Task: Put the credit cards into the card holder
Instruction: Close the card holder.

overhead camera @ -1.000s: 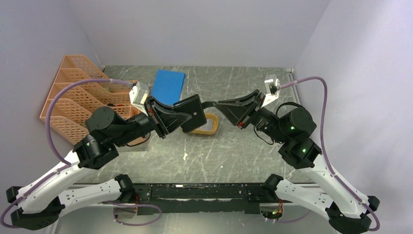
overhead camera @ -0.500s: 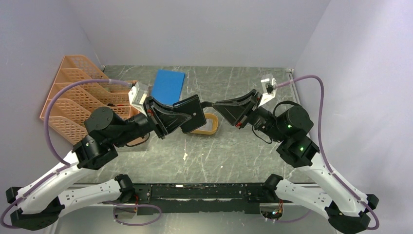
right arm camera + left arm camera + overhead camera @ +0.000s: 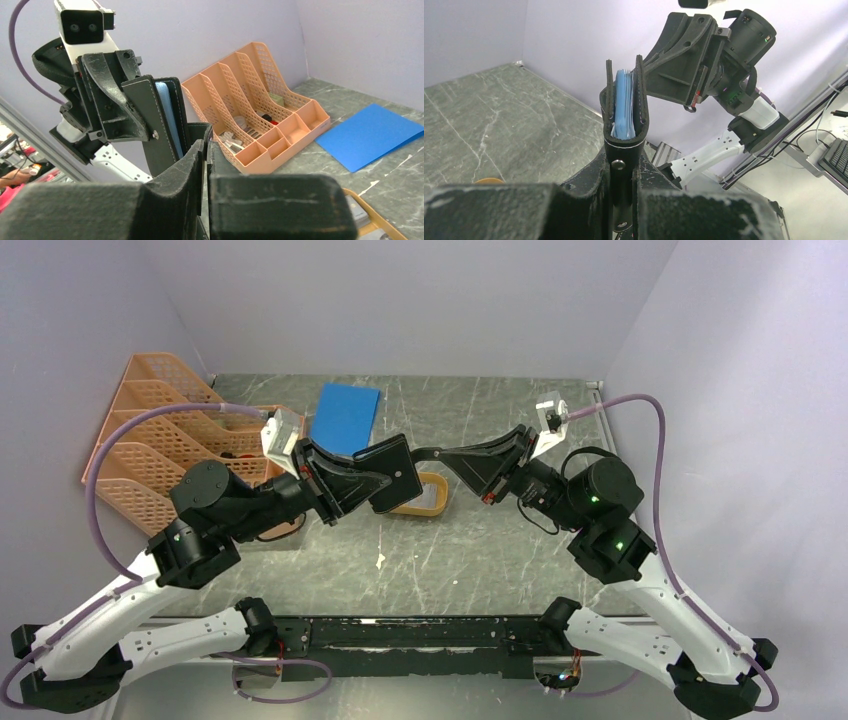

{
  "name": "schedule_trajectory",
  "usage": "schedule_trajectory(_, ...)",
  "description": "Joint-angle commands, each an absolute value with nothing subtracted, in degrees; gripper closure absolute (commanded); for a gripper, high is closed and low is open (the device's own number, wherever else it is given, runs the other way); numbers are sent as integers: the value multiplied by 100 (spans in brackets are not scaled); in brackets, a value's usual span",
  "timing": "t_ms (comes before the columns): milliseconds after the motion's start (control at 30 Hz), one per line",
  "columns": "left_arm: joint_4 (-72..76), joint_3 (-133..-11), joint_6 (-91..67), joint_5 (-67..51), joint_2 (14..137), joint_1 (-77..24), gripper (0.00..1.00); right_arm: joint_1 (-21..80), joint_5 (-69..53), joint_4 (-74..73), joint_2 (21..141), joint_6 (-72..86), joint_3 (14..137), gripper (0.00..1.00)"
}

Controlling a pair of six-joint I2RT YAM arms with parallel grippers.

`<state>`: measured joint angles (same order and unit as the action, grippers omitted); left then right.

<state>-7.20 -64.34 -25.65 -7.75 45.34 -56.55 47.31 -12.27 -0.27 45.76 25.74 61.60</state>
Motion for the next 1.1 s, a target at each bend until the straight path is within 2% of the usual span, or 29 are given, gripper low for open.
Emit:
schedule_trajectory(0, -649, -6535, -2472, -876, 4461, -5648, 95, 4729, -1292, 72, 4530, 2583, 6240, 98)
schedule_trajectory(200, -732, -6534, -2437, -704, 4525, -5646, 95, 4728, -1470, 27, 4513, 2490, 6351, 100)
schedule_trajectory(400, -1064, -6824, -2448, -194, 4943, -5648, 95, 4729, -1763, -968, 4779, 1871, 6942, 100)
schedule_trajectory(733, -1234, -7263, -2677, 172, 5693, -5643, 95, 4728, -1428, -1679, 5146, 1383, 7196, 100)
schedule_trajectory(1067, -1006, -7256, -2882, 95, 5853, -5644, 95, 4729, -1118, -1832, 5230, 1191, 7025, 100)
